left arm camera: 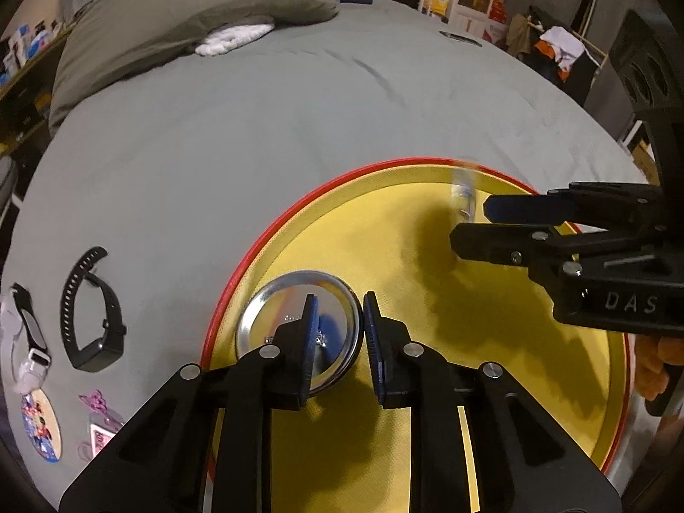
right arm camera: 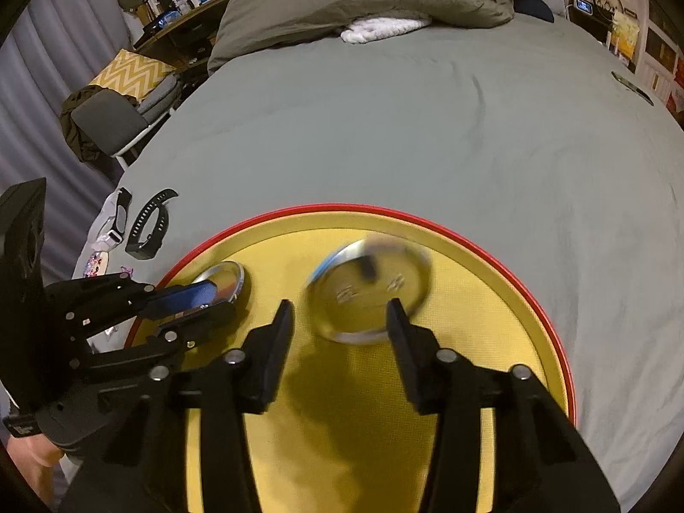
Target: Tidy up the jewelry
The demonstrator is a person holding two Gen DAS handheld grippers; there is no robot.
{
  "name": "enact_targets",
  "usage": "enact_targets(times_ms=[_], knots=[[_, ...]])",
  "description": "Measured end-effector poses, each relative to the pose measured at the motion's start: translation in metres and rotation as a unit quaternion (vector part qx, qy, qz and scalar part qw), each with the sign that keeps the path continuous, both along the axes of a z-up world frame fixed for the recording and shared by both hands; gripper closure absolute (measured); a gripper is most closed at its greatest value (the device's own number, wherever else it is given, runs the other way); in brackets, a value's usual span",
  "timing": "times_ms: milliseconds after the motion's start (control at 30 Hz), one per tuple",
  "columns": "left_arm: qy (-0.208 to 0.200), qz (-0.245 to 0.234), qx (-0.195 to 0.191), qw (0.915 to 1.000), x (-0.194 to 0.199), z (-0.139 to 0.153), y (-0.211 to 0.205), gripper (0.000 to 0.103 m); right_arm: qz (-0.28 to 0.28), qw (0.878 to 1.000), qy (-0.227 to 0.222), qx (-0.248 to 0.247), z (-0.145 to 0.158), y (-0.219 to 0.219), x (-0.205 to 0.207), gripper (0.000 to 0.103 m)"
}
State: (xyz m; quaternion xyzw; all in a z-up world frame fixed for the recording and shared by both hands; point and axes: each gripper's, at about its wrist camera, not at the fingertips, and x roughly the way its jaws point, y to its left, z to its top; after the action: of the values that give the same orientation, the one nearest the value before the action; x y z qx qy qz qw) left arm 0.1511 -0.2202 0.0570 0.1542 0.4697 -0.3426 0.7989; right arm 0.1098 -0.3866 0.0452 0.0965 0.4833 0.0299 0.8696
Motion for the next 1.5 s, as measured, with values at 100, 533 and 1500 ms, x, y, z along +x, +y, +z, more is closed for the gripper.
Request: enact_targets(times_ms=[100,533,1500], knots=[[-0.001,-0.001,-0.001,1.0,-0.002,0.001,0.002,0.083,0.002,1.0,0.002,-0.002,-0.001,0.001,0.0,0.061],[-0.002,-0.007,-0.002,1.0,-0.005,0.002,0.006,0.083,-0.048,0.999,0.014,0.004,-0.013,-0.025,0.002,0.051],[0.069,0.022,-0.061,0.9955,0.01,0.0,0.036,0.057,-0.11,0.991,0.029,0.073,-0.028,-0.039,0.017,0.051]])
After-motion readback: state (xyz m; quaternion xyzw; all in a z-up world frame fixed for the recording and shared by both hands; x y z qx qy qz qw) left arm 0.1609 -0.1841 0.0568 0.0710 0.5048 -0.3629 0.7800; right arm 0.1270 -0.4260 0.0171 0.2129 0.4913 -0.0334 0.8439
